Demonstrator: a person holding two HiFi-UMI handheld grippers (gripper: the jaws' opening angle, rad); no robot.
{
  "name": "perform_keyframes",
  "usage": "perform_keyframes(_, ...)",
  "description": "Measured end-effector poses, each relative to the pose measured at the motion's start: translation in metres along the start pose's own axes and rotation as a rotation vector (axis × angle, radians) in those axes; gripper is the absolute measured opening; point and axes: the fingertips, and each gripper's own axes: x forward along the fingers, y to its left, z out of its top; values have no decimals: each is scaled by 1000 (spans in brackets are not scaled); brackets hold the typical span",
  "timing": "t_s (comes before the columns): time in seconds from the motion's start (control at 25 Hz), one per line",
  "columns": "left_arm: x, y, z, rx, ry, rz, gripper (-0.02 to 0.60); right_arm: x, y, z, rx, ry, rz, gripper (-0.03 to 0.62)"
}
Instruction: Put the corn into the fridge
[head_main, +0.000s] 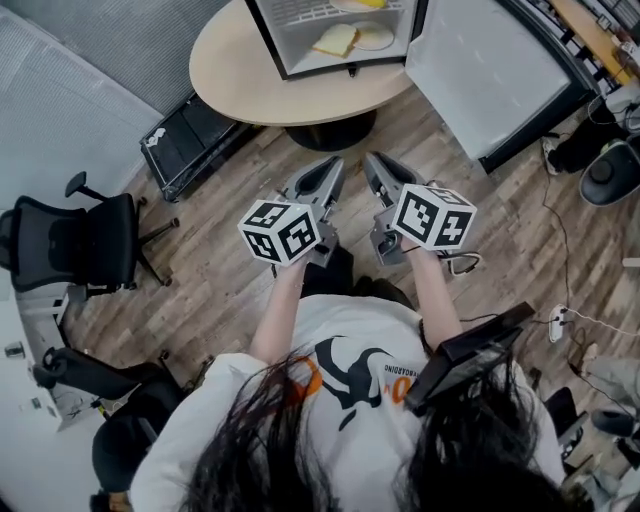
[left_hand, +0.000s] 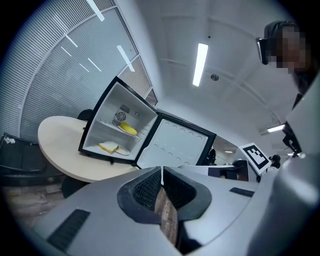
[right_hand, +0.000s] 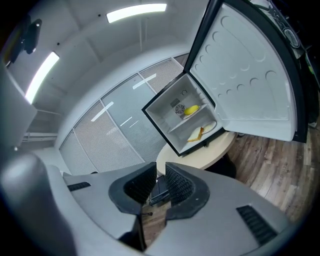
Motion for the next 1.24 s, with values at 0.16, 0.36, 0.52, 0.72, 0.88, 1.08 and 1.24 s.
perform_keyframes(0.16,-16,2,-3,-7,-10,22,21,0,10,-14,-12,26,18,63)
perform_keyframes(0.36,-22,2,-7,-18,-23,40,21,-3,14,-22,-37,55,25,63)
perform_keyframes(0.52,-22,2,-8,-21,-29,44,21,-3,13,-23,-44,61,24,63)
perform_keyframes(0.72,-21,0,-9,-24,-28,43,21,-5,12,-24,-49,63,19,63)
perform_keyframes(0.88,-17,-5,-11,-24,-25,35,21,-9,8,-22,-52,60,11,63)
perform_keyframes(1.08,-15,-3,-15,-39,-14,36,21,-9,6,-21,-51,60,4,64)
perform_keyframes(1.24,-15,1,-13,-43,-15,39,21,-8,4,-20,-54,57,-1,64)
